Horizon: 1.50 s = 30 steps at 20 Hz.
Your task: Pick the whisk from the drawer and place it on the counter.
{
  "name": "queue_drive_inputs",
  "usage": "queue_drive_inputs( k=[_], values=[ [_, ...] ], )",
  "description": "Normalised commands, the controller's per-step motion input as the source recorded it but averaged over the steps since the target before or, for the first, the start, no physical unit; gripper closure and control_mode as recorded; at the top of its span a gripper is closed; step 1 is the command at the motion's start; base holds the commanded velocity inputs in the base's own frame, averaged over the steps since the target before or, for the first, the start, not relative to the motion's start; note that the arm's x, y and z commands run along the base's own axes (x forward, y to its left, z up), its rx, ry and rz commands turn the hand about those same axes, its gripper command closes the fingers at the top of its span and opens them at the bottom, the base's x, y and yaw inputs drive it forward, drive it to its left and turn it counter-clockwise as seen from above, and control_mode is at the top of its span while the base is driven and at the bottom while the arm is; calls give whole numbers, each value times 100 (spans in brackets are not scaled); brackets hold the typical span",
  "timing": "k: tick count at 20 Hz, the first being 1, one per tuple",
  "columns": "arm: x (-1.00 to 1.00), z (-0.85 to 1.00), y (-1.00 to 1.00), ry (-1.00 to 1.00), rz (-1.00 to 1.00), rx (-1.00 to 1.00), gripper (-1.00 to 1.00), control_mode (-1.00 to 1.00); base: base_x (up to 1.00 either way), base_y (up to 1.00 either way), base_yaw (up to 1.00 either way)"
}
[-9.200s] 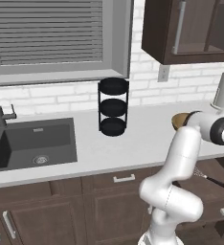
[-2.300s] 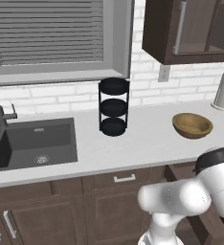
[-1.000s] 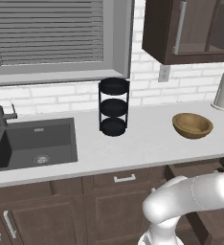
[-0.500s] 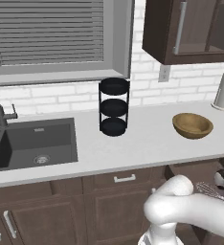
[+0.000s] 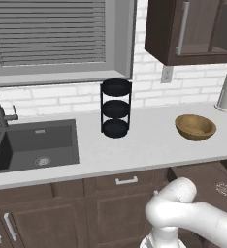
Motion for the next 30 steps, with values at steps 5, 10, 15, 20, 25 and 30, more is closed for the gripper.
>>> queue_drive_inputs(
  k=[5, 10, 15, 20, 25, 30],
  values=[
    [-66, 100, -17, -11, 0, 18, 100, -100, 0, 0, 0],
    [-27, 100, 78, -10, 0, 2, 100, -100, 0, 0, 0],
    [-27, 100, 96, -6, 0, -1, 100, -100, 0, 0, 0],
    [-7, 100, 100, -2, 0, -13, 100, -100, 0, 0, 0],
    [18, 100, 100, 0, 0, -21, 100, -100, 0, 0, 0],
    [37, 89, 100, 2, 0, -15, 100, -100, 0, 0, 0]
  ],
)
